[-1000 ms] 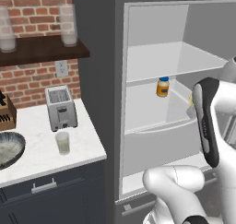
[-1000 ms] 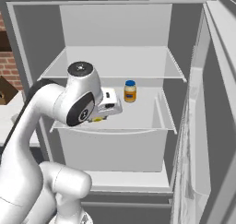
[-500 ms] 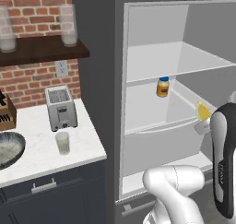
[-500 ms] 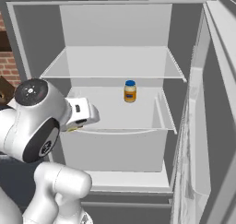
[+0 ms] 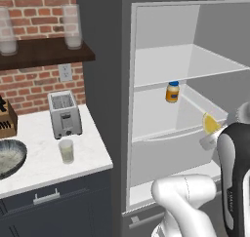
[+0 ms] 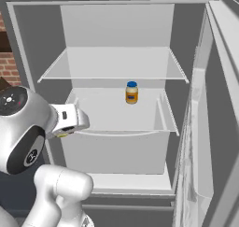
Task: Grab a lemon wedge from the fridge and one ice cube from the ice bowl, and put them in the glass of lemonade.
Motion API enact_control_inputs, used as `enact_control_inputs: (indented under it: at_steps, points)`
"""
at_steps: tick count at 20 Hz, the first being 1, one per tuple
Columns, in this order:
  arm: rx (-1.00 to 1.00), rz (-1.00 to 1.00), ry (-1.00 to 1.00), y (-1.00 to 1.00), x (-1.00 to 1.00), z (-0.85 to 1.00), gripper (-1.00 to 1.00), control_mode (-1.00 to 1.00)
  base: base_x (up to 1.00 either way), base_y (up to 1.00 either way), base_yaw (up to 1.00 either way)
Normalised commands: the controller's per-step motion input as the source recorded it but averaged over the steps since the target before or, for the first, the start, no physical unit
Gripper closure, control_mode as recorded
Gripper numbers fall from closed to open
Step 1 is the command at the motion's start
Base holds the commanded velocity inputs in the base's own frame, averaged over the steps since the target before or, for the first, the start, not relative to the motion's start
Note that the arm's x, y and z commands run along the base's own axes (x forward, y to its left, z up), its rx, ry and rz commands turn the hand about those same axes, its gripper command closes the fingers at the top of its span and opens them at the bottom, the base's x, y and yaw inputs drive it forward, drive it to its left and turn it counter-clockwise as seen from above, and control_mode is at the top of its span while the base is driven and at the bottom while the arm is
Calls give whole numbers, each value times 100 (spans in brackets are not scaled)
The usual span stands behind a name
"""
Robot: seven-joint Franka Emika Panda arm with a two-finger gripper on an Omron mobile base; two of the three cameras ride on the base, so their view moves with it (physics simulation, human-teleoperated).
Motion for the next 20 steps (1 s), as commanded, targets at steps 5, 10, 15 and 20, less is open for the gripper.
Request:
enact_control_inputs:
  at_steps: [5, 10, 15, 20]
  points:
    - [0, 0, 0, 3, -11, 0, 100, 100, -17, 6, 0]
    - [0, 0, 0, 0, 0, 0, 100, 100, -97, 74, -2]
    - [0, 0, 0, 0, 0, 0, 100, 100, -33, 100, -20]
    - [0, 0, 0, 0, 0, 0, 100, 100, 49, 100, -30]
